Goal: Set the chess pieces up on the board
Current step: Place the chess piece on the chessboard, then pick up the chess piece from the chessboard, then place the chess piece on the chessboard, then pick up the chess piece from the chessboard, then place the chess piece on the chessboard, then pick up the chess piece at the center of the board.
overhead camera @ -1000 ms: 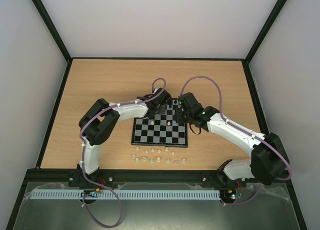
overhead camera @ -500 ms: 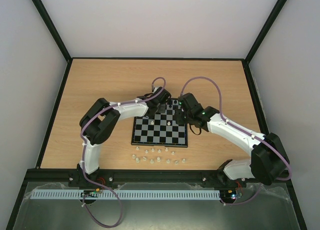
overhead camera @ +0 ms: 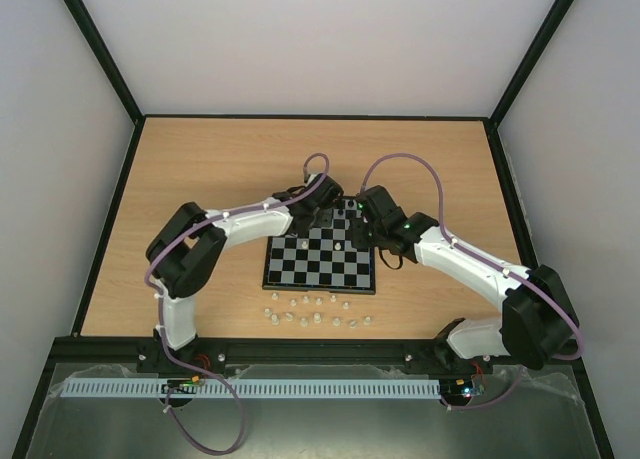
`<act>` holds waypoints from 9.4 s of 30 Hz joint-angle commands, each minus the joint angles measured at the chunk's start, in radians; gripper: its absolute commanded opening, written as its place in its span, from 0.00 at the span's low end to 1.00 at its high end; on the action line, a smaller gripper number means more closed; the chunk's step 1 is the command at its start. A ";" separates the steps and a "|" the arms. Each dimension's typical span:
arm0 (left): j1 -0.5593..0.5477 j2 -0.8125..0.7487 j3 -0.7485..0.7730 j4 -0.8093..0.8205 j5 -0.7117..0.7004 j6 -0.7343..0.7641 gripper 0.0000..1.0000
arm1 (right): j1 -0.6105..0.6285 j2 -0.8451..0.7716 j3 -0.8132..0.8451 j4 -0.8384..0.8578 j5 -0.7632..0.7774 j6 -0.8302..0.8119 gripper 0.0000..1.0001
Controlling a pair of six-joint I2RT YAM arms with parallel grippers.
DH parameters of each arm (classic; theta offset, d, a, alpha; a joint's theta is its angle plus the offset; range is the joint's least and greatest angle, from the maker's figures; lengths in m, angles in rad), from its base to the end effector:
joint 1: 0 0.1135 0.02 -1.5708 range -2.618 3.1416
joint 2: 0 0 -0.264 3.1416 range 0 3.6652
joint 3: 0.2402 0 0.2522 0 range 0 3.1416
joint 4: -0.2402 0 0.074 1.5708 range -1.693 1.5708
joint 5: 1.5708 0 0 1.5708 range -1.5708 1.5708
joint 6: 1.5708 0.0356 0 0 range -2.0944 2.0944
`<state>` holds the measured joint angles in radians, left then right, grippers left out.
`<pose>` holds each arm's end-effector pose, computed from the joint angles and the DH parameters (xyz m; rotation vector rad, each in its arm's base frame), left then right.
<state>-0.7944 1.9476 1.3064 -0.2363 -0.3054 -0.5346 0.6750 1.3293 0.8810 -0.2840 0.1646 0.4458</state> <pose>0.3008 -0.2910 0.1775 0.1790 2.4020 -0.2444 0.2260 0.1734 0.2448 -0.1806 2.3152 0.3876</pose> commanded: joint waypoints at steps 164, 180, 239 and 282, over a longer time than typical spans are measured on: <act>-0.078 -0.214 -0.337 0.069 0.042 -0.018 0.21 | 0.216 -0.128 -0.038 -0.222 0.106 0.097 0.44; -0.129 -0.308 -0.402 0.040 0.072 -0.054 0.02 | 0.212 -0.127 -0.038 -0.222 0.104 0.097 0.44; -0.242 -0.302 -0.424 0.032 0.065 -0.127 0.20 | 0.213 -0.124 -0.052 -0.218 0.084 0.096 0.45; -0.244 -0.995 -0.649 -0.146 -0.058 -0.161 0.99 | 0.471 0.023 -0.176 -0.171 -0.030 0.370 0.35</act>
<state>-1.0340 0.9672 0.6785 -0.3664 -0.3428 -0.6964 1.1358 1.3205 0.7177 -0.4458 0.1249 0.7845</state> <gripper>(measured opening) 0.988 0.360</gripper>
